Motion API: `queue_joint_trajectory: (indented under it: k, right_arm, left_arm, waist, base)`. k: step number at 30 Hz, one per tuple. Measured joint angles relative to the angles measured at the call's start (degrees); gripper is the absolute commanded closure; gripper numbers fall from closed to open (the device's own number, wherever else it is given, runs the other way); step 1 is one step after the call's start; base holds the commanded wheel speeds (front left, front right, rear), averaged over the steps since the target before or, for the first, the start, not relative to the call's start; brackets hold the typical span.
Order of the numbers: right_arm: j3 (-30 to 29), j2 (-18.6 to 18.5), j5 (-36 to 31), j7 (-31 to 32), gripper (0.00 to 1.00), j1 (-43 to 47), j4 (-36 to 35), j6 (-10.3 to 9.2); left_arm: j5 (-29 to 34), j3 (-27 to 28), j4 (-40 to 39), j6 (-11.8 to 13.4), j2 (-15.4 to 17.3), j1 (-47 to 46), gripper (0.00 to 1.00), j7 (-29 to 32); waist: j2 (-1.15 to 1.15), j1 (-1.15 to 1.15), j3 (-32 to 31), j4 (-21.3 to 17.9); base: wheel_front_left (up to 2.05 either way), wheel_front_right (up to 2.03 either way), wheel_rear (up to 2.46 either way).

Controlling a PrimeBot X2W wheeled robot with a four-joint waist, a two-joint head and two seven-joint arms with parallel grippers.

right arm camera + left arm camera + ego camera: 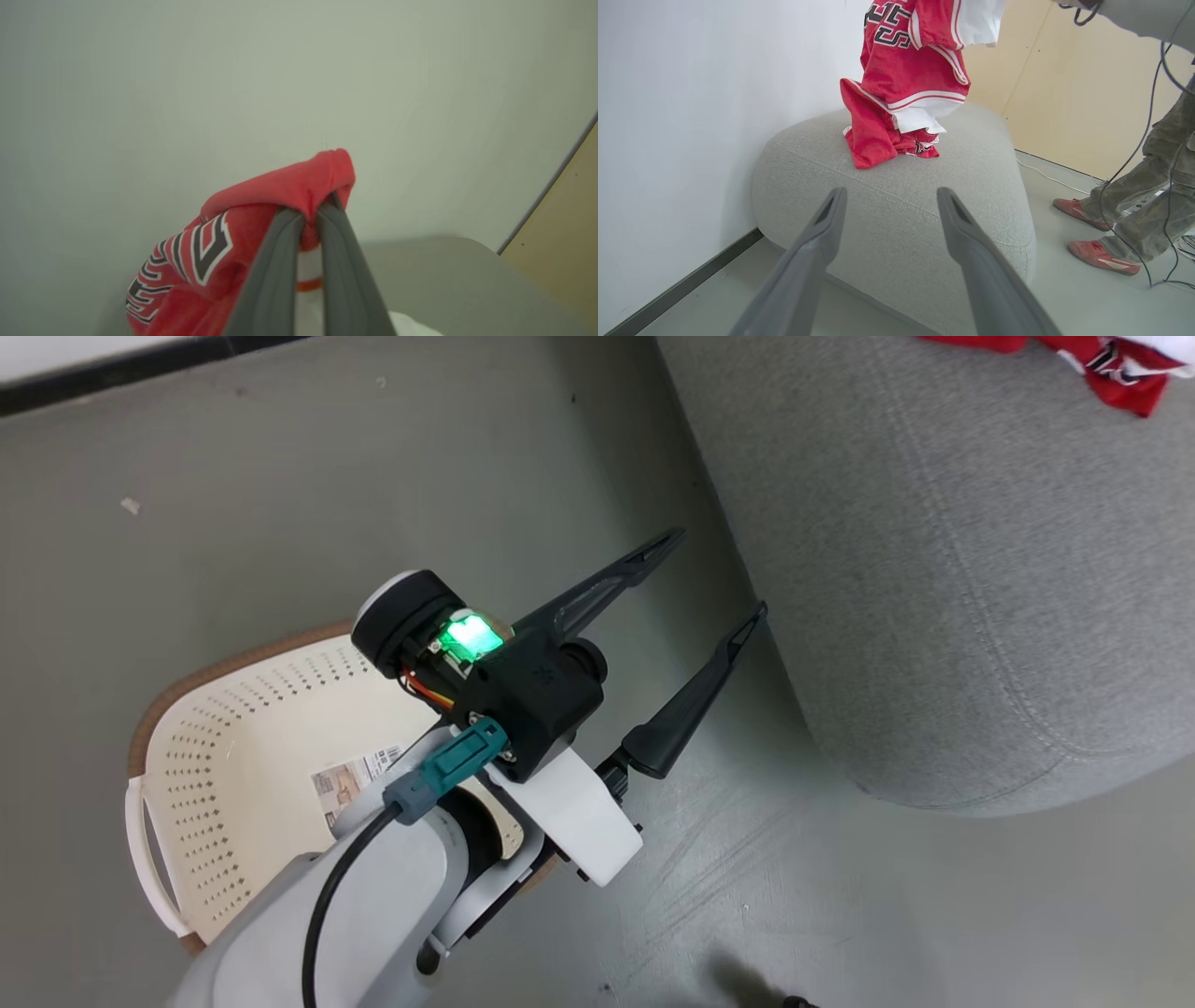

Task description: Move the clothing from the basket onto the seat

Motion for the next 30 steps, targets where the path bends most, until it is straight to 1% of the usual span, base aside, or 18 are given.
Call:
queue_joint_trajectory:
  k: [5,11,17,22,26,30]
  right_arm:
    - [-1.2,2.0,0.1,0.0,1.0,0.1,5.2,0.0]
    - [-4.4,4.2,0.6,0.0,1.0,0.0,10.9,-0.01]
    - [-7.7,5.0,1.0,2.5,1.0,-0.2,16.1,-0.01]
    - [-10.1,4.9,0.8,4.3,1.0,-0.6,19.1,-0.01]
    - [-10.4,6.8,-0.1,5.3,1.0,-1.5,20.9,-0.01]
    - [-10.9,7.2,-0.7,6.0,1.0,-2.8,21.8,-0.01]
  left_arm:
    - [0.5,0.0,-0.5,-0.1,0.3,-1.2,0.0,0.5]
    - [1.0,-0.4,-0.7,-1.0,0.4,-3.3,0.0,0.7]
    - [1.1,-0.8,-0.7,-1.6,0.4,-4.6,0.0,1.0]
    - [1.1,-1.1,-0.2,-2.4,0.4,-5.2,0.0,1.0]
    - [1.5,-0.8,0.7,-2.6,1.3,-5.6,0.0,0.9]
    - [1.5,-0.7,1.2,-2.7,1.4,-5.6,0.0,0.5]
  waist:
    - [0.0,0.0,2.6,1.4]
    - [0.0,0.0,5.6,3.2]
    - [0.0,0.0,7.5,4.3]
    - [0.0,0.0,8.4,5.0]
    - [0.0,0.0,8.3,4.8]
    - [0.0,0.0,8.0,4.4]
  base:
    - [0.0,0.0,0.0]
    - [0.0,0.0,0.0]
    - [0.0,0.0,0.0]
    - [0.0,0.0,0.0]
    - [0.0,0.0,0.0]
    - [0.0,0.0,0.0]
